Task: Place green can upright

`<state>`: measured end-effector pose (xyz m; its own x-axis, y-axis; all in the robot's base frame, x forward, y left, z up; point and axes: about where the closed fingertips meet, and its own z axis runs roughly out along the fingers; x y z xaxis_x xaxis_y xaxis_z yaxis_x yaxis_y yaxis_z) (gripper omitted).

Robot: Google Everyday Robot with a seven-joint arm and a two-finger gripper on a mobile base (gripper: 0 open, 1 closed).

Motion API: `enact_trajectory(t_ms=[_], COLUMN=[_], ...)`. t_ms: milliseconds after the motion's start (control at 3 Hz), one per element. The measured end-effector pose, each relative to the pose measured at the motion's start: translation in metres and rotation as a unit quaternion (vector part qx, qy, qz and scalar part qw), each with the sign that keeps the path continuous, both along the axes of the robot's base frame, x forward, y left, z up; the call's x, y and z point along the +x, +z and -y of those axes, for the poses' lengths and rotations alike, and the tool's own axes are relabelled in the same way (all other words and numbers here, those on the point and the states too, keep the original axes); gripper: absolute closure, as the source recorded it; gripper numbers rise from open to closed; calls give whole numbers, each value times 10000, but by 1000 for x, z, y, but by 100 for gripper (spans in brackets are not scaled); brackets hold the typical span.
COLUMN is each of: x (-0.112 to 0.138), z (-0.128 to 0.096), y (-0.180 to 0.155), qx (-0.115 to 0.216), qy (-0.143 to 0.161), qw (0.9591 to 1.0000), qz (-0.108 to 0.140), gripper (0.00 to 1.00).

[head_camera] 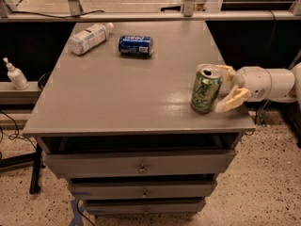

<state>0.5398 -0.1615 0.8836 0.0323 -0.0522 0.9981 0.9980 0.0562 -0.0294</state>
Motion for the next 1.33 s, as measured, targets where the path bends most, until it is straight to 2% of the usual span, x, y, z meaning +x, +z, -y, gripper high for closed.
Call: enact_trajectory(t_ms=[333,667,1000,1333], x=[0,1,-2,-15], z=[8,30,59,90], y=[7,26,61,117], qx=[-28,-140,-401,-561], qy=[-70,-268,-552,-1022], qw=[10000,9994,9970,9905], qz=[32,169,374,733], gripper=[0,0,0,0])
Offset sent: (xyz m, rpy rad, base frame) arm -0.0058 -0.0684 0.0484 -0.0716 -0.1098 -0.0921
